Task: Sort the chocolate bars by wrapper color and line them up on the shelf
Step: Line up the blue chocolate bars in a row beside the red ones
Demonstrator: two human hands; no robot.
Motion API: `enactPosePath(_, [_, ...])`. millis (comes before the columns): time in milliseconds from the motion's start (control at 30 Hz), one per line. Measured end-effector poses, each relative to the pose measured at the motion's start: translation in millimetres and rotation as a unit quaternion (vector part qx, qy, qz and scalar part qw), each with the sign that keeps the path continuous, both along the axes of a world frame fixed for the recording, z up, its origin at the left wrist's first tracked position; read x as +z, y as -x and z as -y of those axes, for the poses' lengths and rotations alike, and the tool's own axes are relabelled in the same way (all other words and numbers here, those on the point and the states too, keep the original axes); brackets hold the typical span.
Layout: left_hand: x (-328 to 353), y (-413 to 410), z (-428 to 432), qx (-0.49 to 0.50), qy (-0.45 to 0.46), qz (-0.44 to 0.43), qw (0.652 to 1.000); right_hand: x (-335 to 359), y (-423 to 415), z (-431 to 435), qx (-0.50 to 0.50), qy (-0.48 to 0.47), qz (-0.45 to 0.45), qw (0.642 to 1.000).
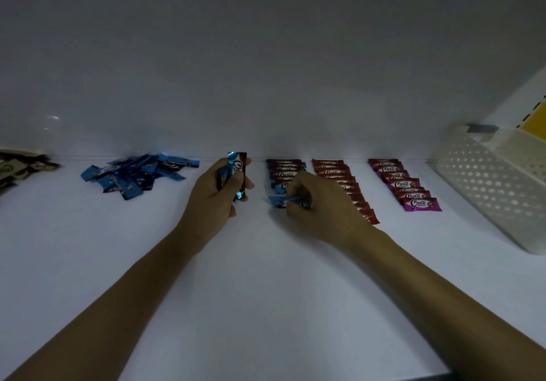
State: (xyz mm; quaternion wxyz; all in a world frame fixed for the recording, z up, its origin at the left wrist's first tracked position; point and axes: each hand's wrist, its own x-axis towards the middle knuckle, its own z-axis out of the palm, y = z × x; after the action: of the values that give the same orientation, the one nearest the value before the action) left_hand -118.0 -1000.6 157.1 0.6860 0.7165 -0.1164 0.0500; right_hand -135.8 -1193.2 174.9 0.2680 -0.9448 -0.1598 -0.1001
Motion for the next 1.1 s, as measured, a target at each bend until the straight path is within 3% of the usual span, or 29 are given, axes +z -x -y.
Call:
enactPosePath(133, [0,0,1,-0.001,-0.020,0.010,1.000,11,-3,0,-0.013,-0.136,-0.056,0.989])
enactPosePath(267, [-1,-1,2,0.013,-0.024,0.003,1.000,18,-11,11,-0.042,-0.183,-0.065,0.980])
enactPosePath(400, [1,1,3,0.018,-0.028,0.021,0.999,26,-16,22,-0.044,-0.083,-0.039,0.995])
enactPosePath(633, [3,3,5,0.024,-0.012,0.020,0.999,26,-21,15,-0.041,-0.088,-0.044,0.994])
enactPosePath(867, [3,4,5,0.030,-0.009,0.020,0.999,23,-19,11,-0.009,0.066,-0.076,0.995])
enactPosePath(1100, [3,3,5,0.024,-0.009,0.018,1.000,14,-19,14,-0.004,0.160,-0.014,0.987])
